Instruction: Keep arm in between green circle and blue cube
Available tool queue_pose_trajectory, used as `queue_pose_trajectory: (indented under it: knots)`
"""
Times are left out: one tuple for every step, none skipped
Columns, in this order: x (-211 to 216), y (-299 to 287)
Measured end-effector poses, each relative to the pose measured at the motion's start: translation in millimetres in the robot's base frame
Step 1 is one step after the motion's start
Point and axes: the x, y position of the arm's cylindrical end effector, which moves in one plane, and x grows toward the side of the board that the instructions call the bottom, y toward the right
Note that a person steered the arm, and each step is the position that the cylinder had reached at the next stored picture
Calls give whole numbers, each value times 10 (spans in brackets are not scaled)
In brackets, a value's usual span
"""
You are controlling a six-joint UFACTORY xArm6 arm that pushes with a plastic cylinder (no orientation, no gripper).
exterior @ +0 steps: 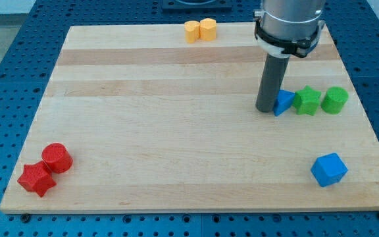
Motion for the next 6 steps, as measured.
queue_pose_trajectory:
  knots:
    - [-18,10]
    - [-28,32]
    - [-28,30]
    - [296,-119]
    - [552,-104]
    - [599,185]
